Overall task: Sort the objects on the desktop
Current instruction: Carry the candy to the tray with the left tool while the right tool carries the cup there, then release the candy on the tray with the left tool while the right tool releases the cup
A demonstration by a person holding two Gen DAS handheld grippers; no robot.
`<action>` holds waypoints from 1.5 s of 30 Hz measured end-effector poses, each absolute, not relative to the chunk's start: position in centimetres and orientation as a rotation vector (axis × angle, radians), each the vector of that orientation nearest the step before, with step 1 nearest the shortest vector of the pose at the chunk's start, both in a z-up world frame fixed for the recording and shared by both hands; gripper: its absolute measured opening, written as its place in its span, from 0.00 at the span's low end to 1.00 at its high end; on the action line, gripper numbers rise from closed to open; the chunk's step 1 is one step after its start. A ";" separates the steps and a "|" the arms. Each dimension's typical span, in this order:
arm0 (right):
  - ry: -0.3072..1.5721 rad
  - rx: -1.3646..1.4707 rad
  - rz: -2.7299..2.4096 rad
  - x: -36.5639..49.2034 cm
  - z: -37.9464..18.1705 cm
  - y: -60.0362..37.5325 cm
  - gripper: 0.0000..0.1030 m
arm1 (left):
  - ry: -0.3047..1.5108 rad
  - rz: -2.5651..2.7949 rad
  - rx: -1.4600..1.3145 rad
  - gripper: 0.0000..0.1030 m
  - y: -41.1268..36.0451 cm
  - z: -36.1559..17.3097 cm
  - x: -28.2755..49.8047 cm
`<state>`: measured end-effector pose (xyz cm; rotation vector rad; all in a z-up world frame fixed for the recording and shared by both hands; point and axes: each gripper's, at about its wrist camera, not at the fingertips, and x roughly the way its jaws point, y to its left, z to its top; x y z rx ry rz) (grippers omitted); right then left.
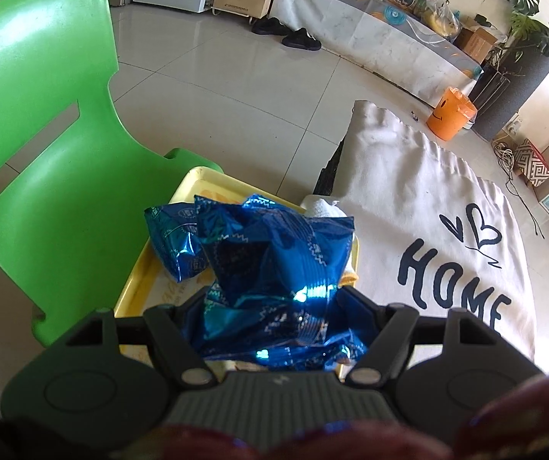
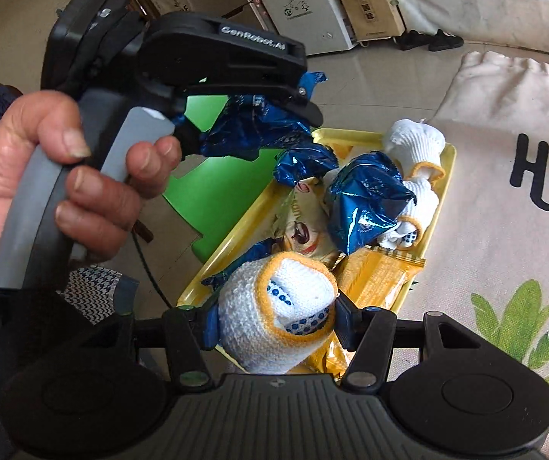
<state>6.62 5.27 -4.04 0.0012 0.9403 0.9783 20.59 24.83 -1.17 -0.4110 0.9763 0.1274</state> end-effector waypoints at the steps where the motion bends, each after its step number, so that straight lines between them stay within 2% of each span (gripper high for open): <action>1: 0.941 -0.020 0.980 6.5 -4.4 5.8 0.55 | 0.976 0.130 -0.412 0.70 25.0 -1.3 20.9; 18: 0.902 -0.210 0.967 6.2 -7.8 10.5 0.55 | 1.007 0.090 -0.424 0.71 25.6 -3.4 26.0; 19: 0.896 -0.207 0.953 6.4 -7.9 10.5 0.55 | 1.009 0.092 -0.424 0.72 25.6 -3.4 26.2; 21: 0.889 -0.185 0.937 6.7 -7.9 10.5 0.56 | 1.006 0.110 -0.431 0.85 25.9 -3.4 26.5; 22: 0.886 -0.174 0.936 6.9 -7.8 10.4 0.57 | 0.997 0.123 -0.431 0.86 26.0 -3.3 26.5; 25: 0.857 -0.152 0.933 7.0 -7.1 9.8 0.68 | 0.987 0.133 -0.444 0.92 26.3 -3.1 26.5; 27: 0.839 -0.149 0.926 7.1 -6.8 9.6 0.71 | 0.983 0.132 -0.456 0.93 26.5 -3.0 26.4; 38: 0.855 -0.114 0.911 8.1 -5.7 8.6 0.71 | 0.964 0.139 -0.488 0.93 26.5 -2.1 25.8; 45: 0.874 -0.123 0.898 7.6 -5.1 8.5 0.75 | 0.951 0.139 -0.473 0.93 25.7 -1.0 24.1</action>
